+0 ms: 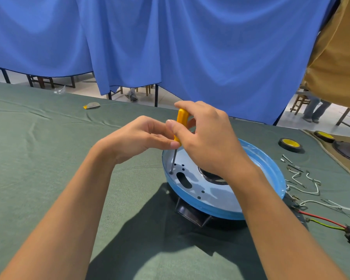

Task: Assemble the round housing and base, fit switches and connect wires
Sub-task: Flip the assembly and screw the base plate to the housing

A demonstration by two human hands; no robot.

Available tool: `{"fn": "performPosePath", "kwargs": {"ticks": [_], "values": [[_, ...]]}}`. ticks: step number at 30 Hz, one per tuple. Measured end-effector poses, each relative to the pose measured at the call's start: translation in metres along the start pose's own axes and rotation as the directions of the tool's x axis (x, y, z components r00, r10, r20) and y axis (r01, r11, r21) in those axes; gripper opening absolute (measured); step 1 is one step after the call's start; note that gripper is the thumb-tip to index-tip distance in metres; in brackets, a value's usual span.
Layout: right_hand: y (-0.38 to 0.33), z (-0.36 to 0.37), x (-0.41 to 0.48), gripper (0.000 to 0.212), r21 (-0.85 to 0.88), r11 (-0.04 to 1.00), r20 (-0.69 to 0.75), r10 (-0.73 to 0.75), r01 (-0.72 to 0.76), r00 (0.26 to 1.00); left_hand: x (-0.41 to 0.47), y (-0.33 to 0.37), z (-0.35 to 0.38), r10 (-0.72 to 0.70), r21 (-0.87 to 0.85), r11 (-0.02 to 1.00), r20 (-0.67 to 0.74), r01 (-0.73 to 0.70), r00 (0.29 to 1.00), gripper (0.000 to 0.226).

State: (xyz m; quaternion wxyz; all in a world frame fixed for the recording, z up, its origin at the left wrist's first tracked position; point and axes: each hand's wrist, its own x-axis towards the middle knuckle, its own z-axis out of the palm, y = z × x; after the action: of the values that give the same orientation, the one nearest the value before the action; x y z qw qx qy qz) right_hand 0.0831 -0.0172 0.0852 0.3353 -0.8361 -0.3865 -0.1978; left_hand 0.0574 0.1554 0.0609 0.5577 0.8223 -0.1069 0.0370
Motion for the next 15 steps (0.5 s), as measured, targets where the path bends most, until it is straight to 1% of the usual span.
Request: {"fn": "performPosePath", "kwargs": {"ticks": [2,3,5,7,9,11,13,15], "values": [[-0.0005,-0.0032,0.0008,0.042,0.083,0.996,0.061,0.013,-0.018,0.998,-0.0017,0.0,-0.0025,-0.009,0.003,1.0,0.034,0.009,0.999,0.023],[-0.0008,-0.0041,0.0011,0.041,0.096,0.995,0.056,0.011,-0.016,0.998,-0.0027,0.0005,-0.0029,-0.014,0.005,1.0,0.052,0.014,0.999,0.024],[-0.0004,-0.0033,0.0009,0.035,0.064,0.998,-0.006,-0.004,0.004,1.0,-0.003,0.0012,-0.002,-0.02,0.006,1.0,0.052,0.02,0.998,0.025],[-0.0002,-0.0007,-0.0003,0.029,0.005,1.0,-0.071,-0.015,0.015,0.997,-0.0013,0.0014,0.001,-0.018,0.011,1.0,0.011,0.018,1.0,0.031],[0.0001,0.0008,-0.0012,0.032,-0.041,0.999,-0.098,-0.025,0.021,0.995,0.0006,0.0014,0.0041,-0.022,0.018,1.0,-0.017,0.022,1.0,0.037],[0.0001,0.0009,-0.0012,0.039,-0.034,0.999,-0.057,-0.026,0.024,0.998,0.0012,0.0007,0.0038,-0.019,0.011,1.0,-0.017,0.019,1.0,0.037],[-0.0003,-0.0003,-0.0007,0.044,0.035,0.999,0.027,-0.013,0.012,1.0,-0.0003,0.0003,0.0016,-0.023,0.007,1.0,0.004,0.023,1.0,0.032],[-0.0003,-0.0011,-0.0002,0.045,0.065,0.998,0.041,-0.001,-0.002,0.999,-0.0021,0.0006,0.0,-0.028,0.003,1.0,0.026,0.028,0.999,0.026]]}}
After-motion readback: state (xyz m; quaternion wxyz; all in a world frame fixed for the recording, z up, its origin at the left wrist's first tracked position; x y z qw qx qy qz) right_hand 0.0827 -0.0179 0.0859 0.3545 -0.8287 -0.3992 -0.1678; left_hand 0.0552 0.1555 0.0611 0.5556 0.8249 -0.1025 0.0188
